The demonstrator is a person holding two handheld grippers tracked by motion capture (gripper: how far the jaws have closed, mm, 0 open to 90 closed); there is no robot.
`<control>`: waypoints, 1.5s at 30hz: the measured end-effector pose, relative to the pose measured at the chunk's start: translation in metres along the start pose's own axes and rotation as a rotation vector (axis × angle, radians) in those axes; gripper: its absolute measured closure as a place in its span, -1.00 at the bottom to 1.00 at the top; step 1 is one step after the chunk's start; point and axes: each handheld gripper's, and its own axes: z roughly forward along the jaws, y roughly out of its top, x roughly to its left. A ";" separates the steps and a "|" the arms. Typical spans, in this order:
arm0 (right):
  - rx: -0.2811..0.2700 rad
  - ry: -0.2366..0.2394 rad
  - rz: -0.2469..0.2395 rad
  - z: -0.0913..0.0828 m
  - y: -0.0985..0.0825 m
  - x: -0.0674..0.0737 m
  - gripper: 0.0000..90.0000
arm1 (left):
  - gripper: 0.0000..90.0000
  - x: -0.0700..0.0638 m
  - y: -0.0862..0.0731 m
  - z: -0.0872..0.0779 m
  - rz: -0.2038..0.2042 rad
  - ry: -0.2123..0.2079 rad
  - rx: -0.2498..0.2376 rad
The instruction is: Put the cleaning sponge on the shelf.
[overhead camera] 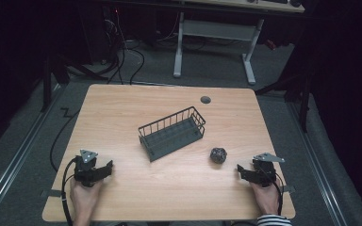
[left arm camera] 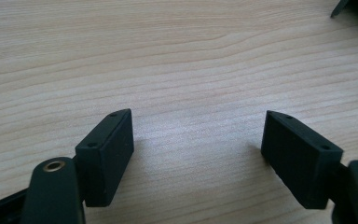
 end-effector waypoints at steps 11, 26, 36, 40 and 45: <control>-0.030 0.045 -0.046 -0.013 -0.004 0.013 -0.41 | -0.45 0.000 0.000 0.000 0.000 0.000 0.000; -0.031 0.104 -0.127 -0.017 0.001 0.040 -0.47 | -0.45 0.000 0.000 0.000 0.001 -0.001 0.001; -0.019 0.131 -0.172 -0.013 0.016 0.053 -0.48 | -0.44 -0.001 0.000 0.000 0.011 -0.005 0.001; -0.011 0.133 -0.187 -0.009 0.023 0.056 -0.48 | -0.44 -0.001 0.000 0.000 0.011 -0.007 0.001; -0.019 0.135 -0.191 -0.006 0.031 0.059 -0.49 | -0.44 -0.001 0.000 0.000 0.011 -0.008 0.001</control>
